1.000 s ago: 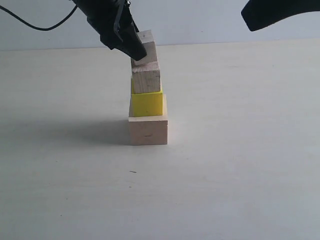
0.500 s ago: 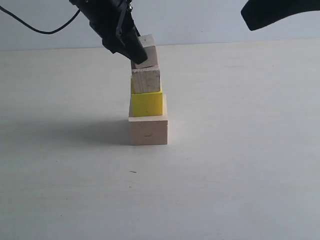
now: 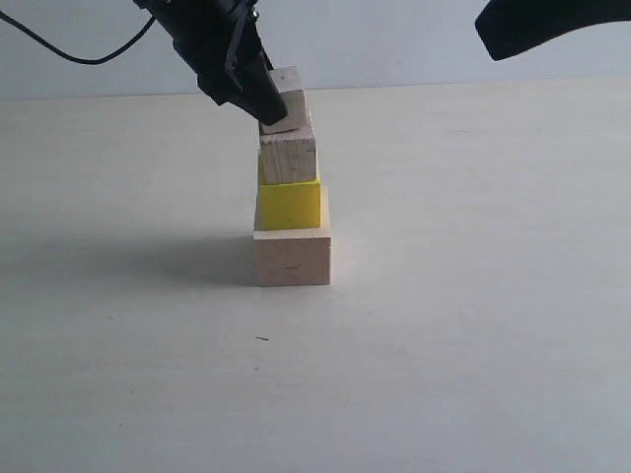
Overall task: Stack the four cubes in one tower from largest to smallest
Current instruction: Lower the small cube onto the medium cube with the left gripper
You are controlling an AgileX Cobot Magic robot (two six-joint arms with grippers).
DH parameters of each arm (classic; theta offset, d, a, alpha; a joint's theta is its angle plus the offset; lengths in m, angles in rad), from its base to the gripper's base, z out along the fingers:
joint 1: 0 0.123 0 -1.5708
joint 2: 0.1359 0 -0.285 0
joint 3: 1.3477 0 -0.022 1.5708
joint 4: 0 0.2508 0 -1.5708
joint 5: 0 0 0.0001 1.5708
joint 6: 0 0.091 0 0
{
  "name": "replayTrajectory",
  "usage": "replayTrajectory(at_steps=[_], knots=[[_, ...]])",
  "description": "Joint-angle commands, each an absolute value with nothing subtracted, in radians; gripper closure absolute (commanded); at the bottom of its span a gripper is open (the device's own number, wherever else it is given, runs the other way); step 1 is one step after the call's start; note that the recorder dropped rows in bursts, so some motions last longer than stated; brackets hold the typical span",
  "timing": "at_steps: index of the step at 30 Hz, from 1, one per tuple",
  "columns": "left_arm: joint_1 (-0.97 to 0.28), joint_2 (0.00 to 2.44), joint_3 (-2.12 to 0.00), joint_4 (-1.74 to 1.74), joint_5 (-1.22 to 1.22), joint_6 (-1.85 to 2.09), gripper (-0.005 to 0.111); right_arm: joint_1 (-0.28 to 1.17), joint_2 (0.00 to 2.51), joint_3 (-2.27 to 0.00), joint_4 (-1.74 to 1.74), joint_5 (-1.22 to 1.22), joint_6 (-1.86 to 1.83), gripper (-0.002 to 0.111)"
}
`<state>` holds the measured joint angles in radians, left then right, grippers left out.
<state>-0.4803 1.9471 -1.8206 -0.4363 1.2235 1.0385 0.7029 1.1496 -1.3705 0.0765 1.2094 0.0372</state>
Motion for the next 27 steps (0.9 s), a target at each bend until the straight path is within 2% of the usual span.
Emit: replayTrajectory(at_steps=[1,27], knots=[[-0.481,1.929,-1.826,-0.436,1.221,1.039,0.107,0.704,1.142,-1.367,0.075,1.194,0.038,0.108],[-0.499,1.929,-1.826,-0.418,1.221,1.009,0.107,0.704,1.142,-1.367,0.075,1.196,0.038,0.108]])
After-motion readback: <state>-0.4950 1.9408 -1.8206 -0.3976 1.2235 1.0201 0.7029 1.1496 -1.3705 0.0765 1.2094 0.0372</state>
